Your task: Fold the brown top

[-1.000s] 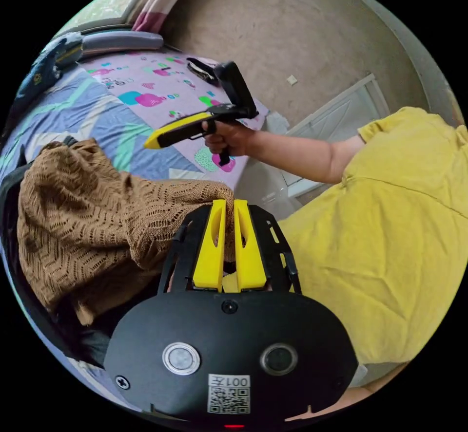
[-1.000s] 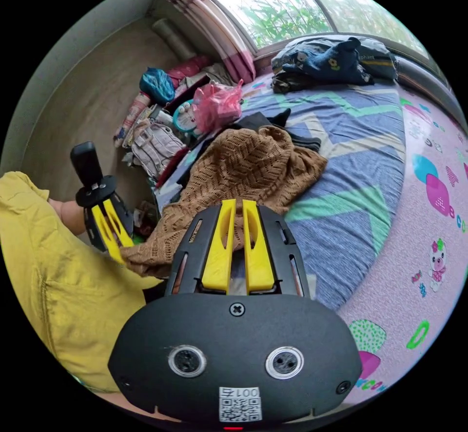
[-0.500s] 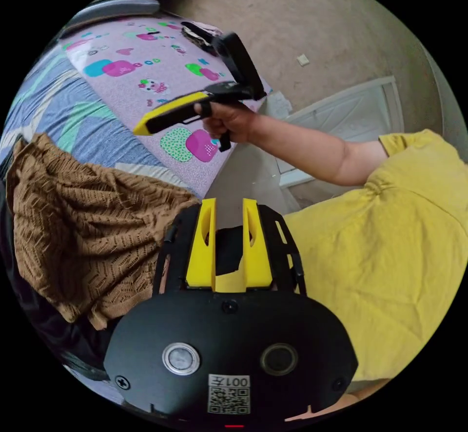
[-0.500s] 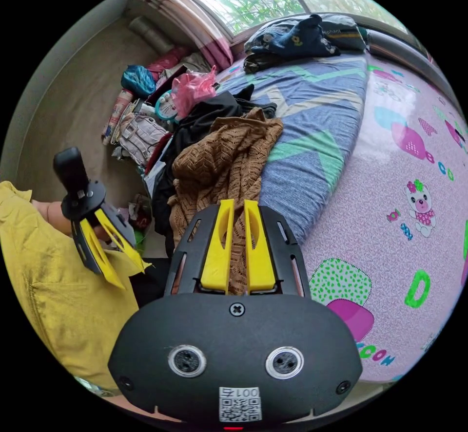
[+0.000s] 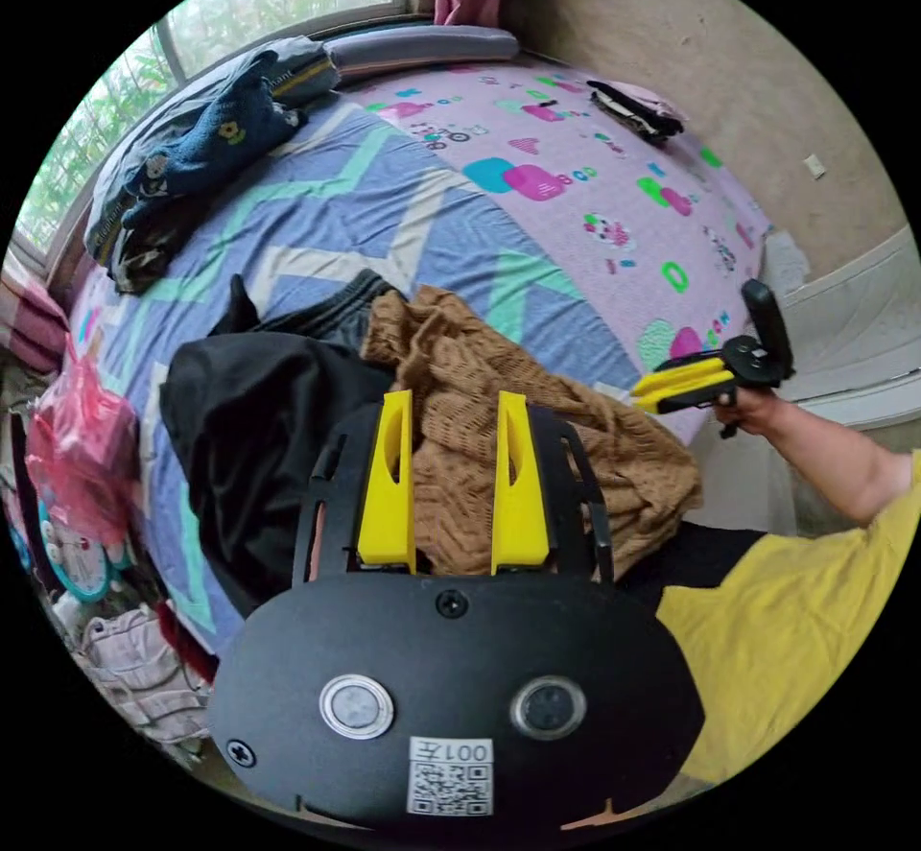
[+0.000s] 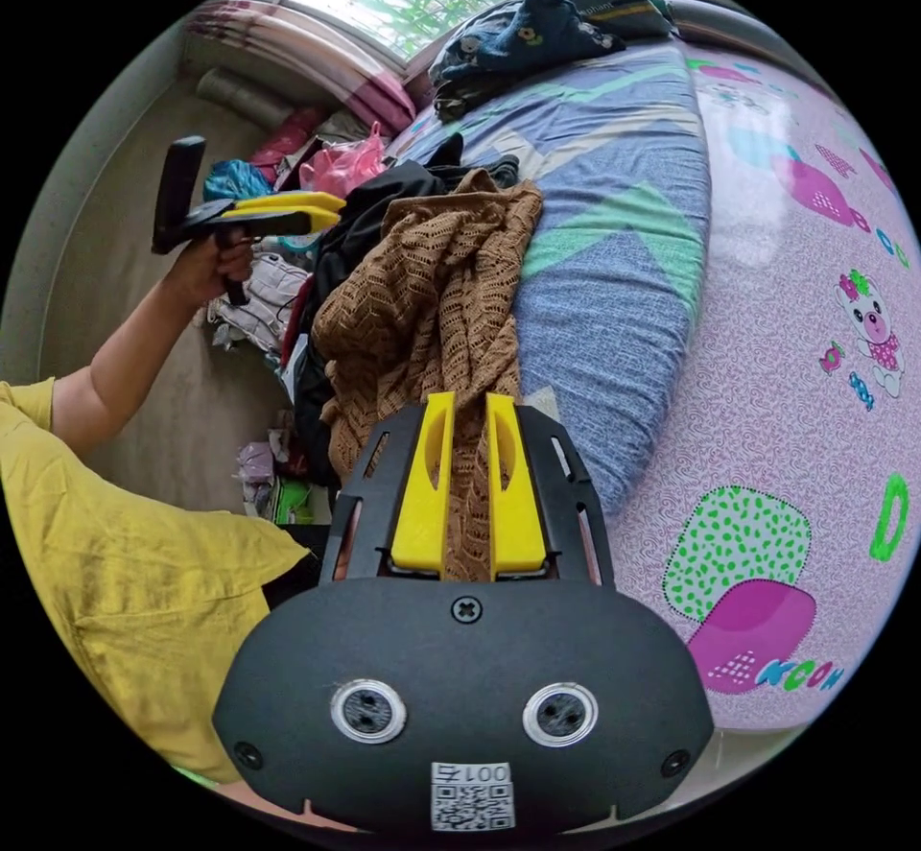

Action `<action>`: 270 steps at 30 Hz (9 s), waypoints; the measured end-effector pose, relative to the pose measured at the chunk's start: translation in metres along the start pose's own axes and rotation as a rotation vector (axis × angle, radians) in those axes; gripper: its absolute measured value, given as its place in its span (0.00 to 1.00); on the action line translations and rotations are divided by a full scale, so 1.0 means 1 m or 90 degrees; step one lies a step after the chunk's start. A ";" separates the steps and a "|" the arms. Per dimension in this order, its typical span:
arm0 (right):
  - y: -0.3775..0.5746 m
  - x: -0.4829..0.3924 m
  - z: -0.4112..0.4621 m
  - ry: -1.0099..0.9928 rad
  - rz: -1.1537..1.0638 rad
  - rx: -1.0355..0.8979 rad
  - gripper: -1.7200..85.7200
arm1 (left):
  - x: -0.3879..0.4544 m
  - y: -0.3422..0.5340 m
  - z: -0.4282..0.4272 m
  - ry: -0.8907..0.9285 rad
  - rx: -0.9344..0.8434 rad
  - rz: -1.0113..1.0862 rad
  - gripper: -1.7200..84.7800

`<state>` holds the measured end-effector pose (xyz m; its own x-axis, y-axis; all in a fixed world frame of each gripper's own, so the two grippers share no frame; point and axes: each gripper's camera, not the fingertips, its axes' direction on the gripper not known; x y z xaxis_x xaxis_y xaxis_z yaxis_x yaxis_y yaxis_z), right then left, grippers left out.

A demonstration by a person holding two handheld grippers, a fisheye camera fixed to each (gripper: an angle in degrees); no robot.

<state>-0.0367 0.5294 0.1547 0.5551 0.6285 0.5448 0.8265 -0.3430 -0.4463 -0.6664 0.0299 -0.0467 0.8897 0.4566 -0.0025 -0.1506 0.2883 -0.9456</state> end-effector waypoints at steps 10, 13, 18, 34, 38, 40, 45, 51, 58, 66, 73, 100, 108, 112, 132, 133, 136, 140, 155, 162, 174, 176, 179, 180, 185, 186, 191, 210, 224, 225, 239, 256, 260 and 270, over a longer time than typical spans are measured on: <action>-0.016 -0.018 -0.009 0.021 -0.019 0.028 0.07 | 0.009 -0.014 0.034 0.017 -0.077 0.033 0.02; -0.023 -0.028 -0.006 0.010 -0.039 0.041 0.08 | 0.013 -0.005 0.015 0.060 -0.032 0.044 0.01; -0.041 -0.048 0.006 -0.025 -0.080 0.065 0.10 | 0.014 0.004 -0.023 0.090 0.024 0.054 0.00; -0.071 -0.090 0.016 -0.011 -0.118 0.116 0.10 | 0.008 0.029 -0.021 0.120 0.025 0.056 0.01; -0.075 -0.103 0.020 -0.003 -0.136 0.118 0.07 | 0.012 0.036 -0.011 0.147 0.022 0.070 0.01; -0.071 -0.107 0.015 -0.016 -0.161 0.111 0.05 | 0.020 0.043 -0.007 0.163 0.013 0.096 0.01; -0.045 -0.097 -0.002 -0.019 -0.169 0.070 0.04 | 0.056 0.096 0.011 0.200 -0.035 0.222 0.01; -0.046 -0.090 -0.008 0.063 -0.171 0.019 0.04 | 0.071 0.177 0.042 0.312 -0.156 0.288 0.01; -0.096 -0.113 0.022 0.077 -0.252 -0.029 0.04 | 0.047 0.221 0.053 0.366 -0.170 0.215 0.01; -0.155 -0.153 0.053 0.122 -0.438 -0.113 0.05 | 0.021 0.255 0.070 0.352 -0.157 0.143 0.01; -0.219 -0.189 0.093 0.091 -0.566 -0.284 0.10 | 0.026 0.275 0.108 0.351 -0.195 0.146 0.01; -0.124 -0.119 0.004 -0.045 -0.462 -0.353 0.02 | 0.042 0.267 0.180 0.322 -0.192 0.117 0.01; -0.065 -0.126 -0.007 -0.021 -0.447 -0.267 0.08 | 0.069 0.261 0.203 0.278 -0.249 0.136 0.01; -0.043 -0.164 -0.003 0.047 -0.579 -0.251 0.10 | 0.078 0.263 0.209 0.268 -0.255 0.133 0.01; 0.037 -0.243 0.019 0.221 -0.867 -0.249 0.03 | 0.097 0.297 0.162 0.223 -0.020 0.036 0.01; 0.035 -0.243 -0.001 0.237 -0.852 -0.222 0.03 | 0.098 0.296 0.160 0.218 -0.010 0.039 0.01; 0.028 -0.238 -0.053 0.255 -0.772 -0.151 0.03 | 0.112 0.289 0.154 0.221 0.047 0.071 0.01; 0.026 -0.221 -0.093 0.303 -0.651 -0.106 0.02 | 0.141 0.281 0.168 0.244 0.073 0.110 0.02; 0.063 -0.248 -0.152 0.236 -0.489 -0.091 0.02 | 0.236 0.284 0.240 0.072 0.055 0.035 0.10; 0.074 -0.282 -0.180 0.152 -0.453 -0.077 0.02 | 0.300 0.299 0.253 -0.018 0.093 0.002 0.10; 0.114 -0.355 -0.207 0.091 -0.480 -0.095 0.02 | 0.377 0.327 0.260 -0.210 0.113 -0.081 0.07; 0.123 -0.362 -0.211 0.084 -0.478 -0.092 0.02 | 0.381 0.335 0.259 -0.217 0.103 -0.098 0.06; 0.137 -0.371 -0.220 0.082 -0.469 -0.084 0.02 | 0.388 0.353 0.250 -0.213 0.105 -0.115 0.03; 0.144 -0.374 -0.224 0.093 -0.470 -0.081 0.02 | 0.391 0.363 0.242 -0.207 0.114 -0.120 0.03; 0.172 -0.379 -0.248 0.131 -0.459 -0.053 0.02 | 0.389 0.422 0.158 -0.157 0.224 -0.180 0.02; 0.179 -0.378 -0.257 0.136 -0.451 -0.040 0.02 | 0.384 0.440 0.130 -0.149 0.255 -0.205 0.02; 0.204 -0.388 -0.301 0.112 -0.433 0.033 0.02 | 0.355 0.502 0.020 -0.108 0.395 -0.296 0.01; 0.342 -0.616 -0.531 0.393 -0.602 0.355 0.02 | 0.472 0.523 -0.327 -0.378 0.661 0.053 0.01; 0.444 -0.631 -0.687 0.411 -0.619 0.407 0.02 | 0.647 0.472 -0.421 -0.467 0.668 0.064 0.01; 0.450 -0.624 -0.704 0.400 -0.629 0.400 0.02 | 0.667 0.463 -0.424 -0.472 0.665 0.050 0.01; 0.506 -0.512 -0.842 0.352 -0.676 0.278 0.02 | 0.841 0.345 -0.373 -0.359 0.573 -0.044 0.01; 0.534 -0.416 -0.979 0.385 -0.642 0.231 0.02 | 0.970 0.238 -0.346 -0.220 0.606 -0.016 0.01; 0.527 -0.379 -1.015 0.364 -0.680 0.212 0.02 | 1.025 0.201 -0.345 -0.249 0.623 -0.045 0.01; 0.465 -0.279 -1.097 0.284 -0.747 0.166 0.02 | 1.116 0.090 -0.315 -0.256 0.602 -0.162 0.01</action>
<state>0.2954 -0.5715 0.5735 -0.4653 0.1557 0.8714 0.8252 0.4325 0.3634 0.4490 0.3004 -0.2368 0.7597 0.4856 0.4325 -0.4080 0.8738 -0.2645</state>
